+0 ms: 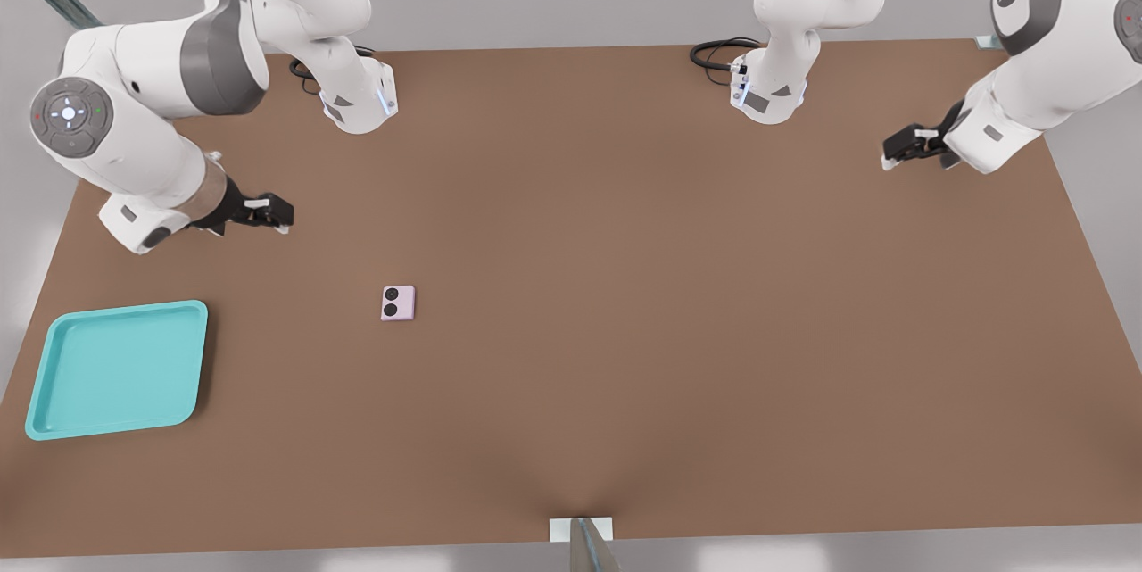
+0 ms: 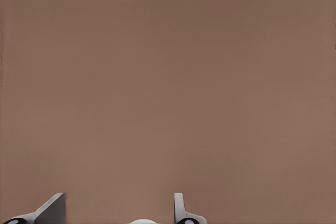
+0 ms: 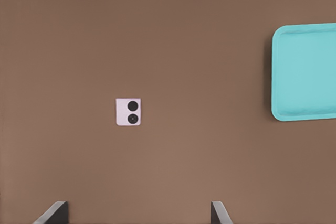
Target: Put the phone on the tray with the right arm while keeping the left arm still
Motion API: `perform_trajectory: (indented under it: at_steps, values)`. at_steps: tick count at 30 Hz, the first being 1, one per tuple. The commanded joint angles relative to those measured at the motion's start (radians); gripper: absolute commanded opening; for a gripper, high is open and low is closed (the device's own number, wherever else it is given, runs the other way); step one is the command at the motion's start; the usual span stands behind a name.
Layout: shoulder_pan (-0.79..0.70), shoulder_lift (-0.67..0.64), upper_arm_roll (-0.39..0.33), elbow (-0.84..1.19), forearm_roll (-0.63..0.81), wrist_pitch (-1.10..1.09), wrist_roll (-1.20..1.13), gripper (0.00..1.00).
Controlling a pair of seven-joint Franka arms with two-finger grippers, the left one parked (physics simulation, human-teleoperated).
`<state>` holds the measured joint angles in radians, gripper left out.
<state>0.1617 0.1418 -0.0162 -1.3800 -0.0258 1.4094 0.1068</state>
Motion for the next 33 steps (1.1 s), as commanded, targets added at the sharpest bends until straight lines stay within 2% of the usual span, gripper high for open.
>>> perform_trajectory:
  at_steps: [1, 2, 5, 8, 10, 12, 15, 18, 22, 26, 33]
  values:
    - [-0.002, 0.001, 0.001, -0.001, 0.006, 0.123, 0.004, 1.0]
    - [0.002, 0.018, 0.002, -0.001, 0.004, 0.131, 0.004, 1.0]
    - [0.013, 0.176, 0.101, -0.022, 0.0, 0.295, 0.045, 1.0]
    - [0.064, 0.205, 0.105, -0.201, -0.019, 0.535, 0.143, 1.0]
    - [0.113, 0.239, 0.105, -0.269, -0.02, 0.609, 0.247, 1.0]
    - [0.093, 0.231, 0.105, -0.455, -0.017, 0.833, 0.255, 1.0]
    - [0.025, 0.257, 0.105, -0.547, -0.008, 0.968, 0.258, 1.0]
    - [-0.011, 0.321, 0.105, -0.551, -0.008, 0.987, 0.258, 1.0]
    - [-0.024, 0.386, 0.113, -0.588, 0.02, 1.131, 0.26, 1.0]
    - [-0.027, 0.384, 0.121, -0.689, 0.02, 1.243, 0.257, 1.0]
    - [-0.03, 0.367, 0.13, -0.734, 0.02, 1.246, 0.257, 1.0]
